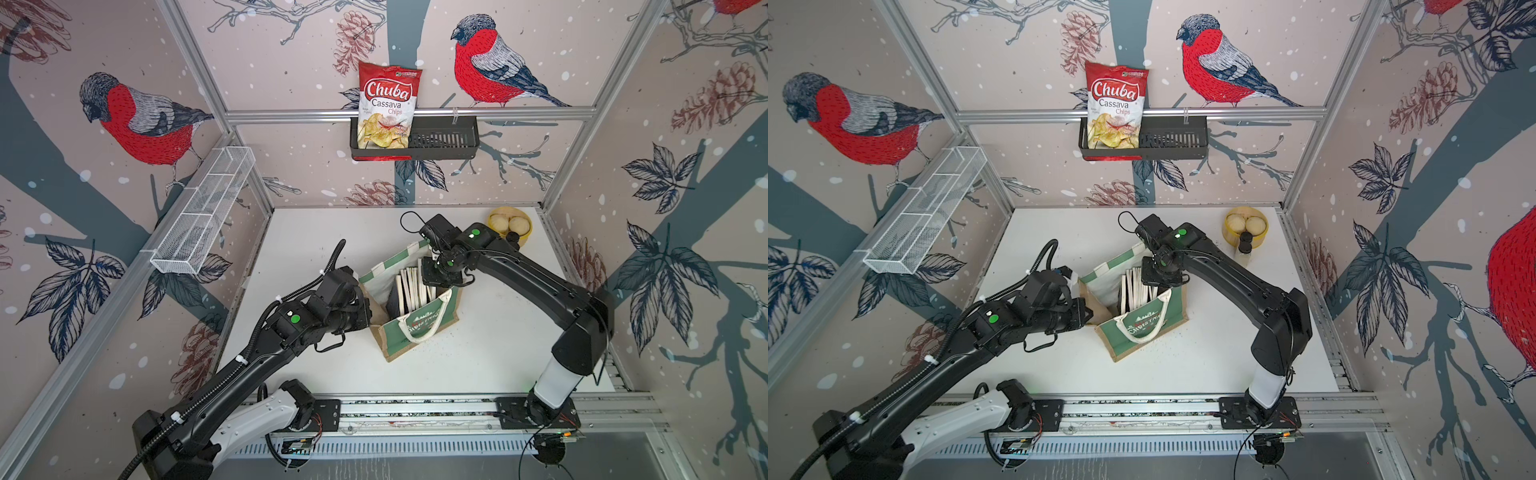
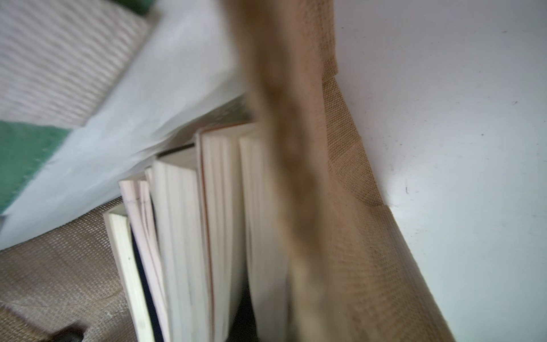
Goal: Take out the books from the canvas bag
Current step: Pick up the book from the canvas bag.
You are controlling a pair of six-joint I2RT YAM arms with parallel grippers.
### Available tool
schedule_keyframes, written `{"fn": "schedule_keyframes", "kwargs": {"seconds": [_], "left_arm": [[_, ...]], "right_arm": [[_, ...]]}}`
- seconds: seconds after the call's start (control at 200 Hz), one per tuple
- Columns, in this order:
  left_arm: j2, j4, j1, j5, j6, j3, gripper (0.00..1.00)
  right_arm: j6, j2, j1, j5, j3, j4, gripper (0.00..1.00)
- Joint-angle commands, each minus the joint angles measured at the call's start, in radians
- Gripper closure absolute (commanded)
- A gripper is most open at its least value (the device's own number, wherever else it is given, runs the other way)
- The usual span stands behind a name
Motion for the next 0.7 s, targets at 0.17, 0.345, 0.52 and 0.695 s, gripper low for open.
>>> {"fn": "schedule_keyframes", "kwargs": {"seconds": [0.17,0.345,0.52,0.695], "left_arm": [[0.005,-0.045,0.002,-0.026,0.003,0.009,1.0],[0.03,-0.045,0.001,-0.031,0.021,0.027,1.0],[0.045,-0.037,0.001,-0.03,0.026,0.031,1.0],[0.061,-0.039,0.002,-0.038,0.03,0.032,1.0]], "right_arm": [[-0.004,-0.033,0.004,0.007,0.057,-0.032,0.97],[-0.011,-0.046,0.004,0.015,0.089,-0.07,0.99],[-0.018,-0.042,0.004,0.017,0.164,-0.126,0.99],[-0.036,-0.026,-0.01,0.006,0.311,-0.203,0.99]]}}
